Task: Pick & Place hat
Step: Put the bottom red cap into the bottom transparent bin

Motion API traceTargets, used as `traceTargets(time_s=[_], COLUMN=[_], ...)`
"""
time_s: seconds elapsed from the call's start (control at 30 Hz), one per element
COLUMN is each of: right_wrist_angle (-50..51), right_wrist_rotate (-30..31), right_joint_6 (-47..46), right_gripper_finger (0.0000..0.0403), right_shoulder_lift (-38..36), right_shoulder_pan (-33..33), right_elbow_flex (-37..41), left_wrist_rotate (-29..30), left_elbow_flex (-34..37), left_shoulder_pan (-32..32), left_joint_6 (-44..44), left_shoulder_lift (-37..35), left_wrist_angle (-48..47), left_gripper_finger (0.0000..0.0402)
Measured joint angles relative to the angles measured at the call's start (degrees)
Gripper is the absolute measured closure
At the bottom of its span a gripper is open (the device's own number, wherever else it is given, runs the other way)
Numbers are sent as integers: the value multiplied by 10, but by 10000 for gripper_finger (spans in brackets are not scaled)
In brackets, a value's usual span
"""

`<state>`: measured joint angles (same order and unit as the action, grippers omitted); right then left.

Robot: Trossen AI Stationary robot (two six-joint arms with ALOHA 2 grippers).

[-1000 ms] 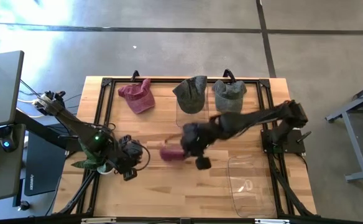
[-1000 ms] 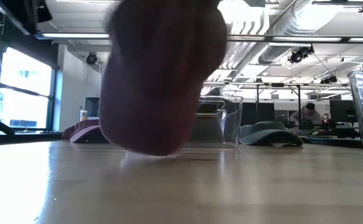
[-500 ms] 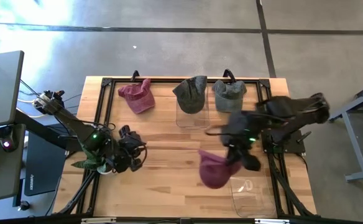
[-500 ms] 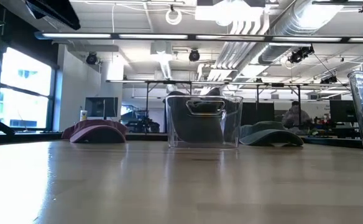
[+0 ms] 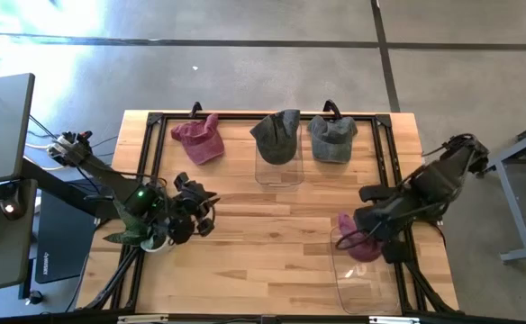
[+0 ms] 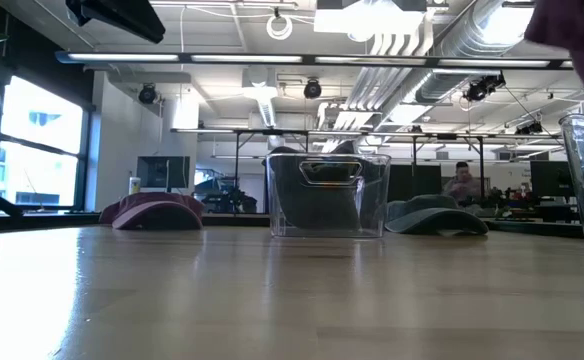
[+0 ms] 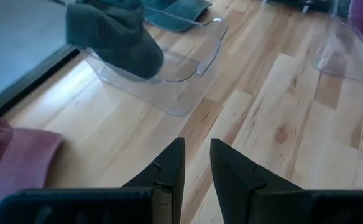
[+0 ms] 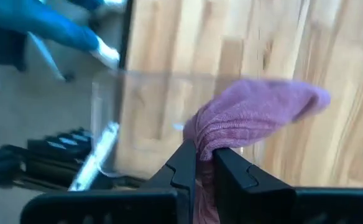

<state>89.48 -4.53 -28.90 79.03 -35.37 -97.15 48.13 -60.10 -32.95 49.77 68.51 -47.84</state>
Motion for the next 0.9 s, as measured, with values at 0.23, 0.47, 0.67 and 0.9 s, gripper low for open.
traceTargets(time_s=[0.23, 0.47, 0.67, 0.9], right_wrist_angle=[-24, -29, -25, 3], right_wrist_rotate=[70, 127, 122, 106], right_joint_6=[10, 48, 50, -29], right_gripper_finger=[377, 377, 369, 354], right_shoulder_lift=[-4, -3, -3, -3], right_shoulder_pan=[-24, -25, -52, -67], right_elbow_flex=[108, 110, 169, 192], left_wrist_rotate=[-54, -81, -80, -86], left_elbow_flex=[0, 0, 0, 0], left_shoulder_pan=[39, 53, 53, 53], left_joint_6=[-10, -47, -60, -60], left_shoulder_lift=[0, 0, 0, 0], left_wrist_angle=[19, 41, 50, 50], left_gripper_finger=[331, 331, 331, 331])
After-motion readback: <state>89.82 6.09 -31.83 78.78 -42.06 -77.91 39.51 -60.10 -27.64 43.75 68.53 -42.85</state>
